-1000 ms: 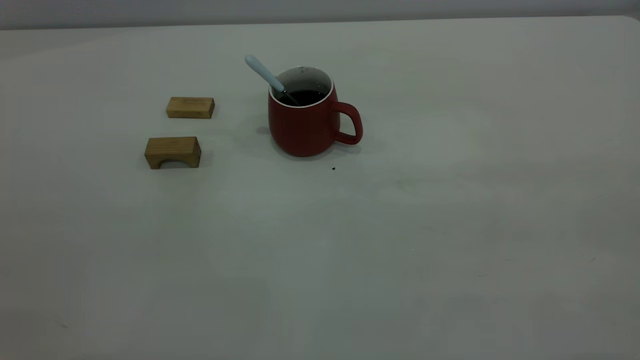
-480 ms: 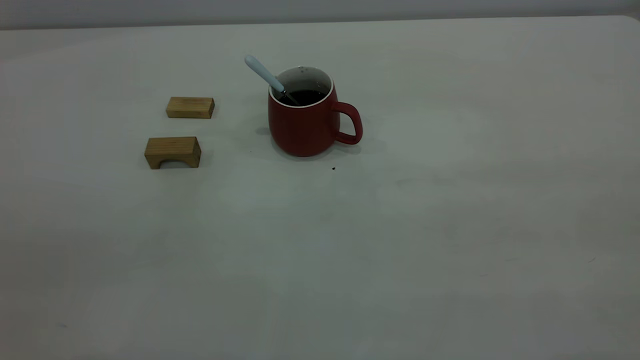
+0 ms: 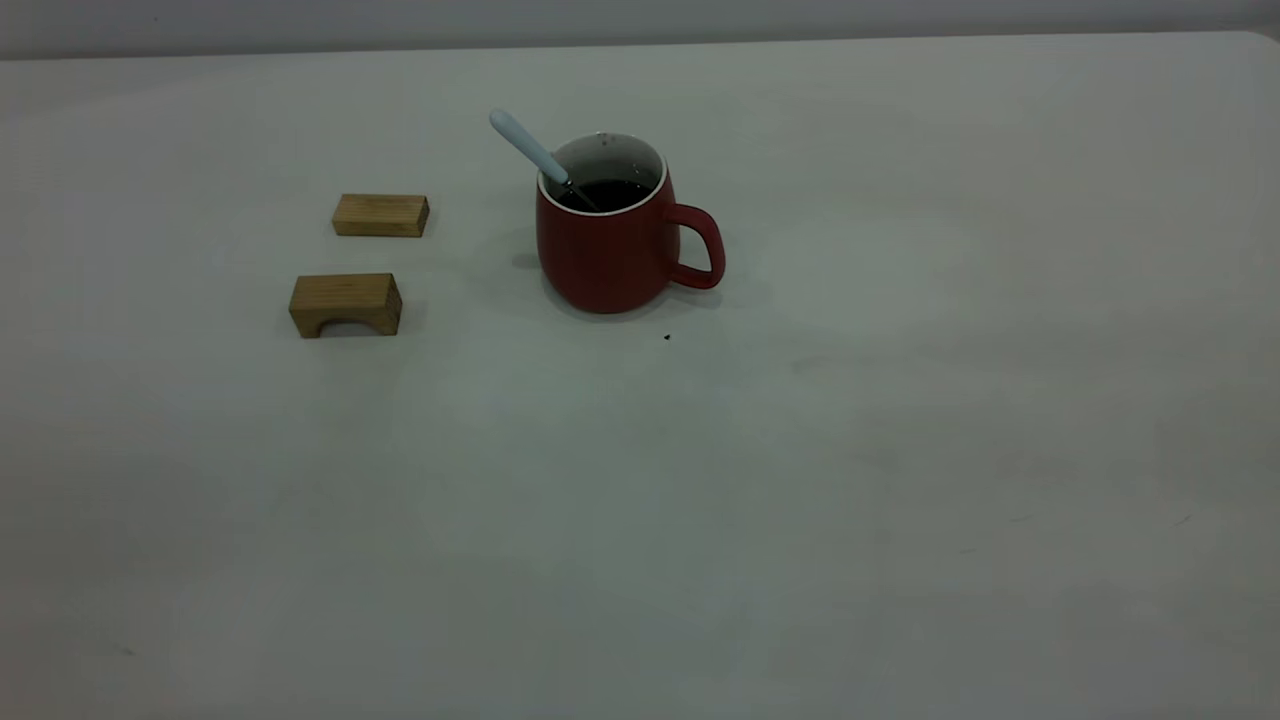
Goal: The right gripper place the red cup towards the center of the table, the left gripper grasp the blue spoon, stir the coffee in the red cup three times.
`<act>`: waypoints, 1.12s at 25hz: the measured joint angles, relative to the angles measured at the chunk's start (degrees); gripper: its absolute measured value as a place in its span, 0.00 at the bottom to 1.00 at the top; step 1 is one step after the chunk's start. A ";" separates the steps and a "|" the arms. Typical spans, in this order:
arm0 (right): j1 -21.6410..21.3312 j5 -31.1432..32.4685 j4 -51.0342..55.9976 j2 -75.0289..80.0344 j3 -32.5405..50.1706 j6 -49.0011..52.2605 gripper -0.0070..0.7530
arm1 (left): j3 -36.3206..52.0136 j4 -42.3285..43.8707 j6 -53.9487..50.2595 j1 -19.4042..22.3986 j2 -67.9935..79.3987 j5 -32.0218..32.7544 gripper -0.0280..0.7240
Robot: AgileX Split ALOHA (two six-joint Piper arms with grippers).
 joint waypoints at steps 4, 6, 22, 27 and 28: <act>0.00 0.00 0.00 0.00 0.00 0.00 0.72 | 1.30 5.53 -6.13 -2.61 0.00 0.95 0.78; 0.00 0.00 0.00 0.00 0.00 0.00 0.72 | 1.56 8.09 -9.19 -2.63 0.00 0.99 0.78; 0.00 0.00 0.00 0.00 0.00 0.00 0.72 | 1.56 9.76 -12.17 -2.68 0.00 0.99 0.78; 0.00 0.00 0.00 0.00 0.00 0.00 0.72 | 1.56 9.76 -12.17 -2.68 0.00 0.99 0.78; 0.00 0.00 0.00 0.00 0.00 0.00 0.72 | 1.56 9.76 -12.17 -2.68 0.00 0.99 0.78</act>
